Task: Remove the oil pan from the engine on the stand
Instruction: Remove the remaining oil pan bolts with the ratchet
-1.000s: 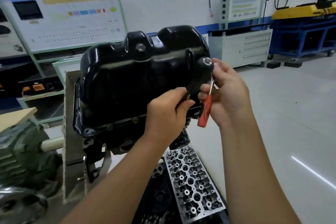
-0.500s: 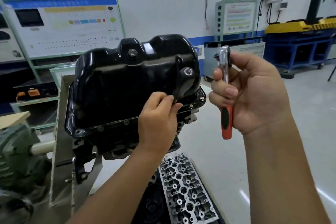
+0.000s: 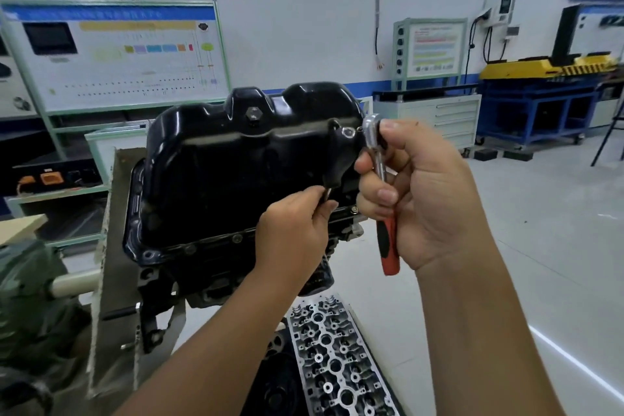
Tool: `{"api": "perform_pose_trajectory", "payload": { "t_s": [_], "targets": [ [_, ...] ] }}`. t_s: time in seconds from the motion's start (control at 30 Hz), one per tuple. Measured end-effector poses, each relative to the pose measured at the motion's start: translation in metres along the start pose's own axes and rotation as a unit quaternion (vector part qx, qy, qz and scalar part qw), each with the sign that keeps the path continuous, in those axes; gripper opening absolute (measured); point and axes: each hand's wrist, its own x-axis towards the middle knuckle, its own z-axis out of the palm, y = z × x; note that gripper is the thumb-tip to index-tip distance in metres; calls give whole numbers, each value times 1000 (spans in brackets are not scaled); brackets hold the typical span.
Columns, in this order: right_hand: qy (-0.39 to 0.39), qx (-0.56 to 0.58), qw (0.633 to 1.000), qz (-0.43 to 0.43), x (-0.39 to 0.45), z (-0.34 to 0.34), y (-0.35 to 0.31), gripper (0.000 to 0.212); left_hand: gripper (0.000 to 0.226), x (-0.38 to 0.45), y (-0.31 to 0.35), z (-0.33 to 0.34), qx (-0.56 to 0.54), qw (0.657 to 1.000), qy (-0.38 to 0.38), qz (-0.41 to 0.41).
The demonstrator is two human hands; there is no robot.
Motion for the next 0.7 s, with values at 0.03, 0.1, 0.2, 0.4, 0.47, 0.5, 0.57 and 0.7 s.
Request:
{"api": "perform_pose_trajectory", "payload": {
  "t_s": [0.03,0.1,0.2,0.4,0.47,0.5,0.57,0.7],
  "targets": [
    [7,-17,1000,-7,-1,1,-1,12,17,1,0,0,-2,1000,-8,-9],
    [15,-43,999,-15,-2,4,-7,15,19,4,0,-2,-4,999,-25,-22],
    [20,-55,998,-24,-2,8,-18,14,20,5,3,-6,-7,999,-44,-22],
    [8,-244,970,7,11,17,-39,12,21,8,3,-10,-20,997,-59,-33],
    [5,-266,964,21,12,19,-43,14,21,7,2,-10,-22,997,-59,-33],
    [1,-253,967,26,12,19,-46,13,20,7,2,-9,-21,997,-61,-35],
    [-14,-219,975,32,12,18,-53,9,18,6,3,-7,-11,997,-68,-36],
    [-21,-301,951,61,15,18,-61,8,17,3,5,-6,-9,998,-59,-36]
  ]
}}
